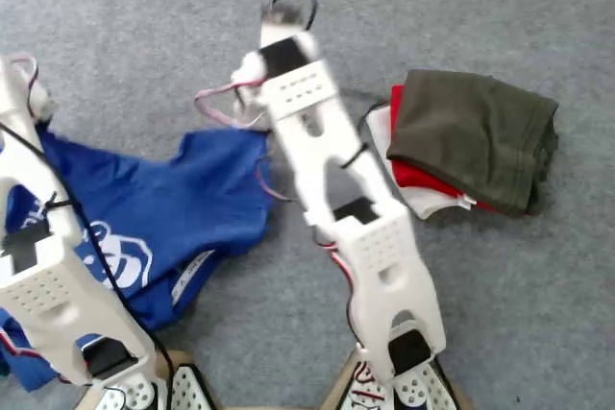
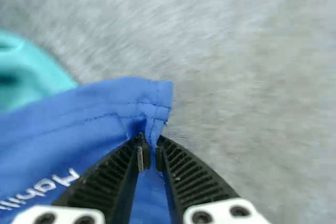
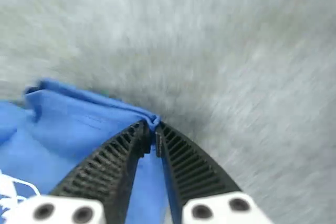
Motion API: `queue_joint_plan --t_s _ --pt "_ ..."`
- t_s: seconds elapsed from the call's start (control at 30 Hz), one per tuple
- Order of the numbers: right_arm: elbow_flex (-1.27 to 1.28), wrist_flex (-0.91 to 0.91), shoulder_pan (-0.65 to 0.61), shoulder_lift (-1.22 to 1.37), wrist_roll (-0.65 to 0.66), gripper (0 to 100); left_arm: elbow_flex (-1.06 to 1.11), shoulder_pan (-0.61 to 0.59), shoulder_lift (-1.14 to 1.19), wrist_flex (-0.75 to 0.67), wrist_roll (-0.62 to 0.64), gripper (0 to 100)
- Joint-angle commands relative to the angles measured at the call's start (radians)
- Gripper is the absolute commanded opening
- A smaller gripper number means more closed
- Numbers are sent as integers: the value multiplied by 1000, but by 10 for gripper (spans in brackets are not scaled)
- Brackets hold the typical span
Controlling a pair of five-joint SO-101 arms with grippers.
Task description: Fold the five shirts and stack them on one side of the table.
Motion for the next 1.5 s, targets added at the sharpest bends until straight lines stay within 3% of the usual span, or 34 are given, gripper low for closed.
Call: queue_joint_plan --t_s 0.0,0.1,0.23,0.37,0.47,0.63,0.8,0.93,1.07,1.17,1.47 --pt "-134 8 61 -176 117 13 -312 59 -69 117 -5 93" --pt "-191 8 83 -260 222 13 -542 96 -64 207 -3 114" --pt "-265 6 110 -357 351 13 -808 133 -69 304 -3 45" --pt "-349 3 138 -424 396 13 -906 128 -69 318 -3 29" --pt "-311 12 141 -440 391 13 -789 91 -66 319 -8 29" --pt "-76 9 141 -438 390 13 -414 59 -58 305 -5 30" --pt "194 -23 147 -438 393 13 -150 110 -58 149 -3 30" --pt "415 -153 196 -418 391 13 -27 189 -58 -3 -2 30" --pt "615 -358 241 -377 391 13 27 271 -46 -84 11 87" --pt "742 -511 236 -349 390 13 15 295 15 -115 138 164" --pt "1029 -881 195 -306 391 14 -274 367 336 -132 252 173"
